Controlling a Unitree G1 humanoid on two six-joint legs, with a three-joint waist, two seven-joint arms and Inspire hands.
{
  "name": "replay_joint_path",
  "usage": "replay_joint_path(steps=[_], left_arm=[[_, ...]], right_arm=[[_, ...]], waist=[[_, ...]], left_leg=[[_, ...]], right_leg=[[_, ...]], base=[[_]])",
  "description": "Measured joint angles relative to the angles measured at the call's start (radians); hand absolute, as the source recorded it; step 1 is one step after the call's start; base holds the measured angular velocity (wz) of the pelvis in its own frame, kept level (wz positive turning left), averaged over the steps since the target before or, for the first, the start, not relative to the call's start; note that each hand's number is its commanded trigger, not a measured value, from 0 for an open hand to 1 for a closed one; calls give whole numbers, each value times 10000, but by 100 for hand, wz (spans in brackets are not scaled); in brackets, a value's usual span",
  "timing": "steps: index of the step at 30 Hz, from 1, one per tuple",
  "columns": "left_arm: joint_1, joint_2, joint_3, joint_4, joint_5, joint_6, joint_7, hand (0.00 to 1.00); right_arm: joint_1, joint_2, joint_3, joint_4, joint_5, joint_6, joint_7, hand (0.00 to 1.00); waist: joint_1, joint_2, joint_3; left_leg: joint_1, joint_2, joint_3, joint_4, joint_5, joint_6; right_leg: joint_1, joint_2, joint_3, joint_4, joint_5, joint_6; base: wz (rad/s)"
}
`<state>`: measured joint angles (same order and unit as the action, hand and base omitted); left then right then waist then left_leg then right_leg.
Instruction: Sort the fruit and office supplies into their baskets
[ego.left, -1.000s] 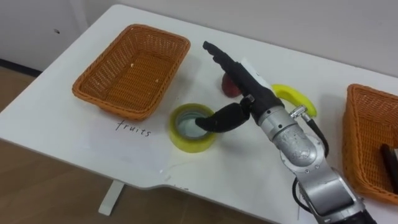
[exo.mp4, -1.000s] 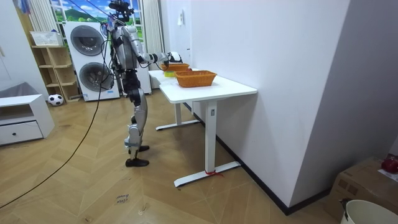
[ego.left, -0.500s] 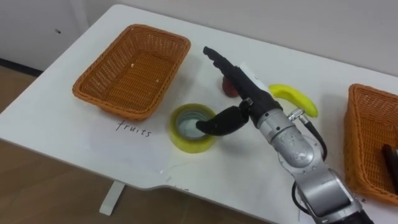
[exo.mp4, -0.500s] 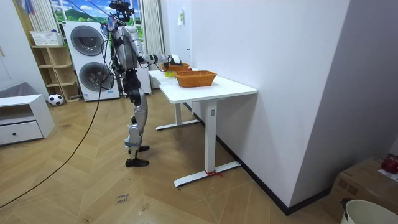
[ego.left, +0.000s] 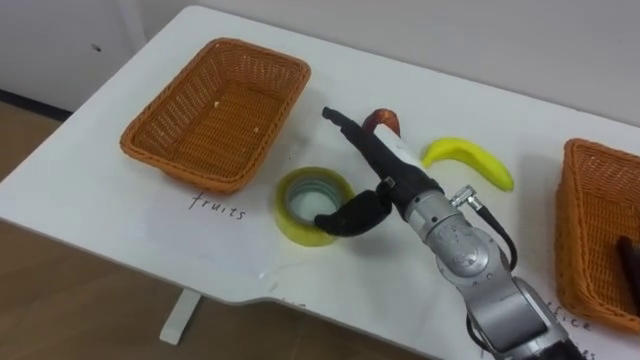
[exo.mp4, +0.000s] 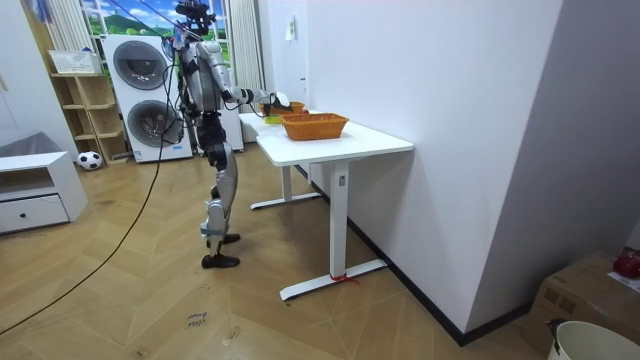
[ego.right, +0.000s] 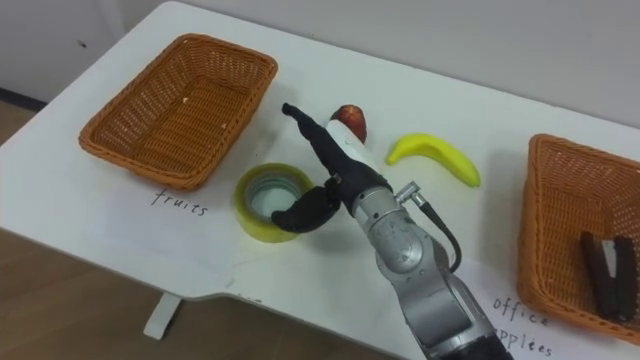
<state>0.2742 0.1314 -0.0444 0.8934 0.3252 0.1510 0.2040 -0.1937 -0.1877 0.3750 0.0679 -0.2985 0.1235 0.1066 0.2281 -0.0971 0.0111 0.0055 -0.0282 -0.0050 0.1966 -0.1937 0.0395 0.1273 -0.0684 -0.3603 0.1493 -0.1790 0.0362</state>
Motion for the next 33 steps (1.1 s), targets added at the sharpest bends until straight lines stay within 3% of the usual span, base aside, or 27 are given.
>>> replay_joint_path(steps=[24,33], left_arm=[[-161,-48,36,-1,619,3,-22,0],[-183,-54,26,289,620,28,-10,0]], right_arm=[[-16,225,-161,456,-207,-29,-110,0],[-632,518,-151,840,-225,-25,-307,0]], waist=[[12,-23,53],[24,0,72]], left_leg=[[-144,-3,-49,65,-2,2],[-147,-14,-96,24,-2,2]], right_leg=[[-64,8,0,1,0,0],[-61,11,0,0,0,0]], base=[[0],[2]])
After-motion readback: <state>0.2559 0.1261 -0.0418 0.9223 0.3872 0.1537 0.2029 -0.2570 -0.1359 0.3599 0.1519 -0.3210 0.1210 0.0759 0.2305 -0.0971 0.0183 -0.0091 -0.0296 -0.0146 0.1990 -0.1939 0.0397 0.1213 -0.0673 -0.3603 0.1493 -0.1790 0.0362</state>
